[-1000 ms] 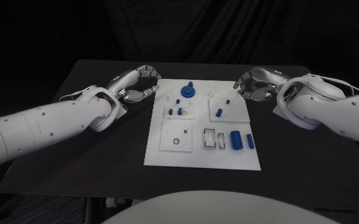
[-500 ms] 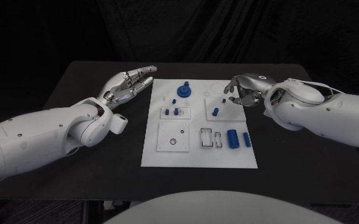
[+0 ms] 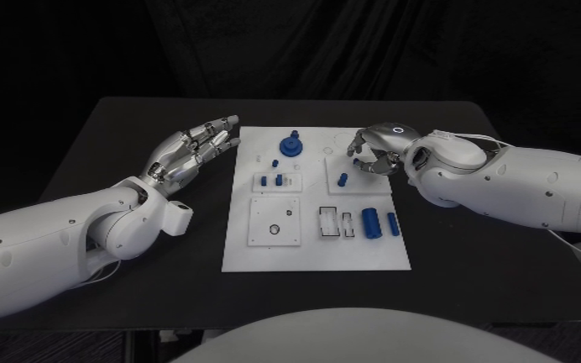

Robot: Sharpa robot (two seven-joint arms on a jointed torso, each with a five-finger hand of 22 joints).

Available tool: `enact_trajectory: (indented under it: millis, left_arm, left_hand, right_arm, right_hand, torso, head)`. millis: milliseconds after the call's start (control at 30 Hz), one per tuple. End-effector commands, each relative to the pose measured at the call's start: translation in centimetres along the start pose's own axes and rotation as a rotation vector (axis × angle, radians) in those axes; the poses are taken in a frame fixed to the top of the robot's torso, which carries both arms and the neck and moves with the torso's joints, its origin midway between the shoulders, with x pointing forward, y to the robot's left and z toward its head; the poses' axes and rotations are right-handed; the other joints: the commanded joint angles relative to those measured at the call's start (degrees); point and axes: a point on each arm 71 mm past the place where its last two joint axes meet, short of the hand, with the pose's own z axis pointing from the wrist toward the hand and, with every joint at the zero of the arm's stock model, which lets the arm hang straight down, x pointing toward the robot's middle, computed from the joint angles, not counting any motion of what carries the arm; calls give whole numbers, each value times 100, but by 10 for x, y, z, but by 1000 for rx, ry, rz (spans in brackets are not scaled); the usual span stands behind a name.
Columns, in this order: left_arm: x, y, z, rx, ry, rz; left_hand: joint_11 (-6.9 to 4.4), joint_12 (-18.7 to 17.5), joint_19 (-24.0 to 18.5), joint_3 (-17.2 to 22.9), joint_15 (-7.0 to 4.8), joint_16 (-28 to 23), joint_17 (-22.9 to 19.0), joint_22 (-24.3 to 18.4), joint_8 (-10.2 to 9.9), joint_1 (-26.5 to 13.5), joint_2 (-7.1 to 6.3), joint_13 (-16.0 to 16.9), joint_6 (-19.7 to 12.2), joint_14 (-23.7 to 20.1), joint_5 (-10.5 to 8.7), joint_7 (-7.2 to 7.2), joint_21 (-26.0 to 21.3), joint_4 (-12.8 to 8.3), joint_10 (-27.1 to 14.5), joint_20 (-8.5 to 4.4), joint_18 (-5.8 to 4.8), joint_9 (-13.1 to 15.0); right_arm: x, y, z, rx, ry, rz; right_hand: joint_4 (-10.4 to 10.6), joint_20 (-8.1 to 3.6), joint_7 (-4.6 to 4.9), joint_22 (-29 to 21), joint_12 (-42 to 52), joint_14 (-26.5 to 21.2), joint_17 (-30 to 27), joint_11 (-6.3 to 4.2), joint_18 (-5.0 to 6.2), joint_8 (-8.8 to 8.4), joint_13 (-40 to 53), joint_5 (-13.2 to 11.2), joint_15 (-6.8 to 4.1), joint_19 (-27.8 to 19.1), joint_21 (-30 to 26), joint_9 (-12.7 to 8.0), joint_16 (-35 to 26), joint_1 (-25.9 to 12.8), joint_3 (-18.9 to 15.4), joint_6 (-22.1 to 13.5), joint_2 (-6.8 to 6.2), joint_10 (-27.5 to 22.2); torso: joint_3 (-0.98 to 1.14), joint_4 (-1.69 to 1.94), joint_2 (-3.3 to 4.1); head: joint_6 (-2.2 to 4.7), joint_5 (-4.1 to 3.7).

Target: Assemble the parts on the task board

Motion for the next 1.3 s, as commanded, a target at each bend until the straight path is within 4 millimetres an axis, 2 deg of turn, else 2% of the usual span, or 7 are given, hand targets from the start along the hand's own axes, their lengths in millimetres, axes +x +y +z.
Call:
enact_trajectory:
  millis: [33, 200, 500, 633, 733, 933, 1300]
  left_arm:
    - [3, -7, 0, 104, 21, -63]
    - [4, -6, -2, 96, 25, -69]
    - [5, -4, -2, 87, 32, -77]
    - [5, -3, -2, 82, 34, -79]
    - [5, -3, -2, 76, 36, -81]
    - [6, -1, -1, 66, 35, -79]
    - [8, 2, 1, 51, 39, -82]
  left_hand:
    - [25, 4, 25, -52, 56, -26, 1, -6, -12, 115, 8, -7, 0, 28, 58, -20, -5, -8, -26, 53, 97, -28]
    - [80, 72, 192, -44, 183, 17, 29, 112, -6, 486, 71, -4, 24, 167, 319, -32, 52, -64, -38, 176, 94, -92]
    - [115, 123, 326, -57, 236, 57, 48, 205, 0, 618, 100, -1, 50, 273, 385, -28, 99, -48, -29, 246, 123, -123]
    - [123, 120, 344, -53, 255, 64, 51, 202, -4, 655, 110, -3, 34, 288, 403, -21, 104, -52, -42, 269, 127, -135]
    - [130, 130, 366, -47, 271, 72, 54, 211, 0, 693, 115, -2, 60, 307, 425, -5, 110, -63, -43, 289, 132, -137]
    - [41, 195, 449, -54, 308, 93, 59, 227, 67, 792, 116, 6, 363, 345, 459, 228, 131, -56, -28, 356, 163, -101]
    - [41, 182, 525, -57, 332, 113, 67, 286, 68, 822, 104, 2, 369, 385, 492, 265, 161, -60, -52, 386, 175, -109]
  right_arm:
    - [3, -1, 1, 2, -25, -34]
    - [7, 0, 3, -9, -30, -34]
    - [11, 1, 8, -19, -40, -35]
    - [12, 1, 8, -23, -43, -35]
    - [13, 1, 8, -27, -45, -35]
    - [14, 0, 8, -26, -42, -36]
    - [15, -3, 8, -12, -26, -39]
  right_hand:
    - [-24, 13, -21, 705, -18, 33, -6, 5, -63, 22, -18, 29, 1, 42, 41, 8, 29, -66, 16, 23, -4, 58]
    - [-32, 6, -38, 744, -7, 106, 16, -18, -89, 75, -128, 100, -16, 139, 222, 52, 112, -84, 50, 124, 22, 218]
    - [-104, -22, -13, 771, -30, 169, -4, -47, -108, 178, -327, 405, -45, 205, 378, 154, 190, -62, 137, 298, 55, 415]
    - [-186, -47, -13, 806, -9, 254, 26, -87, -133, 278, -444, 608, -75, 293, 546, 274, 272, -42, 179, 375, 96, 653]
    - [-247, -77, 10, 814, -12, 279, 7, -136, -137, 385, -518, 654, -115, 318, 602, 399, 287, -37, 177, 445, 124, 774]
    - [-331, -113, 0, 820, -21, 301, -33, -158, -147, 572, -620, 693, -140, 333, 660, 654, 296, -73, 132, 414, 157, 890]
    - [-341, -94, -11, 832, -45, 349, -96, -157, -163, 675, -733, 734, -109, 390, 742, 879, 297, -211, 94, 168, 145, 1011]
  torso:
    - [-36, 6, 20]
    - [-41, 6, 22]
    - [-30, 15, 6]
    - [-26, -9, 5]
    - [-27, -4, 6]
    - [-32, -1, 3]
    - [-28, 7, 5]
  head:
    - [-1, 3]
    - [-1, -24]
    - [-1, -69]
    - [-1, -55]
    - [-1, -64]
    - [-1, -76]
    - [-1, -103]
